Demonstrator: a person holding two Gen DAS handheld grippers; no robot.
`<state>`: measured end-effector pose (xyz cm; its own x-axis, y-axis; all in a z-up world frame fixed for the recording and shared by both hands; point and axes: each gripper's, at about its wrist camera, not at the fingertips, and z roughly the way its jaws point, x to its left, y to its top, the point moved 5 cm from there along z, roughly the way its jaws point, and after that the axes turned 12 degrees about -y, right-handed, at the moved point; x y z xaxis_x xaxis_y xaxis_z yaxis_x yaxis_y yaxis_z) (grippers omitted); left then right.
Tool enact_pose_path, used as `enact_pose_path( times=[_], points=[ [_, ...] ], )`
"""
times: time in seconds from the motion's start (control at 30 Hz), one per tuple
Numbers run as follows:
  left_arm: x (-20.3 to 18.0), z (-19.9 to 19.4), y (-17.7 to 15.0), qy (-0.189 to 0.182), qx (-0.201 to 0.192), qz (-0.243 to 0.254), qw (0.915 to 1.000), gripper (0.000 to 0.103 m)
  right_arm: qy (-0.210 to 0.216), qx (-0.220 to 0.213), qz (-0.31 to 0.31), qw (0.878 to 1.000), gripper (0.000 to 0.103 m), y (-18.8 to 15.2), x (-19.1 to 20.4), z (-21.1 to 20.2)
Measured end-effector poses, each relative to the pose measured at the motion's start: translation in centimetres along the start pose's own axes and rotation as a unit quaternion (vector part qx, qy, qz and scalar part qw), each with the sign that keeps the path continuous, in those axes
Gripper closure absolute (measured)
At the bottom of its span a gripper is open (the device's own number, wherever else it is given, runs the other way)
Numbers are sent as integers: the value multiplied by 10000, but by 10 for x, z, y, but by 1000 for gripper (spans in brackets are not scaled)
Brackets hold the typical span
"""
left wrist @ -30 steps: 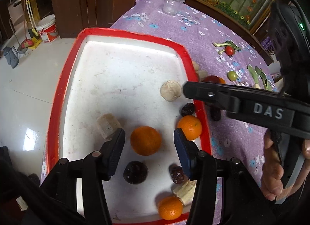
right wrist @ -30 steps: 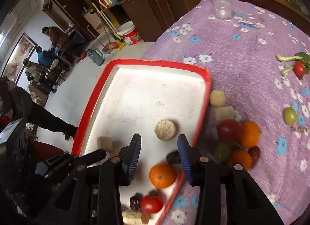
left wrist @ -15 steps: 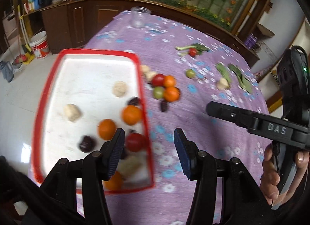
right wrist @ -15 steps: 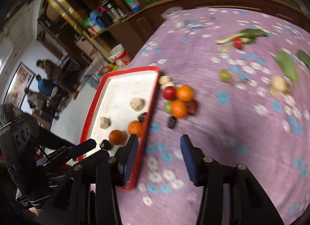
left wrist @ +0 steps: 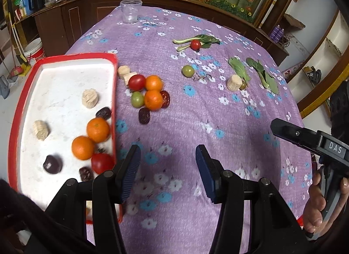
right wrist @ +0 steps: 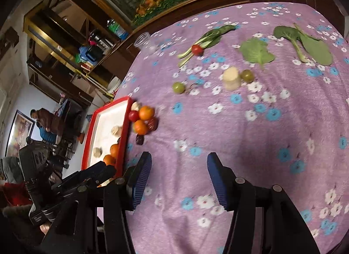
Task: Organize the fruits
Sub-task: 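Grasp a mandarin orange with the left tool while the right tool moves toward a white chunk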
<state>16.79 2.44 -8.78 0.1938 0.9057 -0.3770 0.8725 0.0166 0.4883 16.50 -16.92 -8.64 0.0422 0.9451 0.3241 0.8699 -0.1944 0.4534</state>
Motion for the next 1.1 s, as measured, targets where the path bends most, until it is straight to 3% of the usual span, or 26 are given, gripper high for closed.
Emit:
enact_pose_path(
  times=[0.5,0.93,1.1],
  points=[
    [34,73,59,354,349,-556,9972,54,-316,201,78,9993,47,25,-27,51],
    [44,82,70,484,474,-545,9962,71,-486,291,49,9984,47,29,-30,68],
    [46,82,70,456,447,-562,9964,71,-509,297,29,9983,47,29,-26,69]
  ],
)
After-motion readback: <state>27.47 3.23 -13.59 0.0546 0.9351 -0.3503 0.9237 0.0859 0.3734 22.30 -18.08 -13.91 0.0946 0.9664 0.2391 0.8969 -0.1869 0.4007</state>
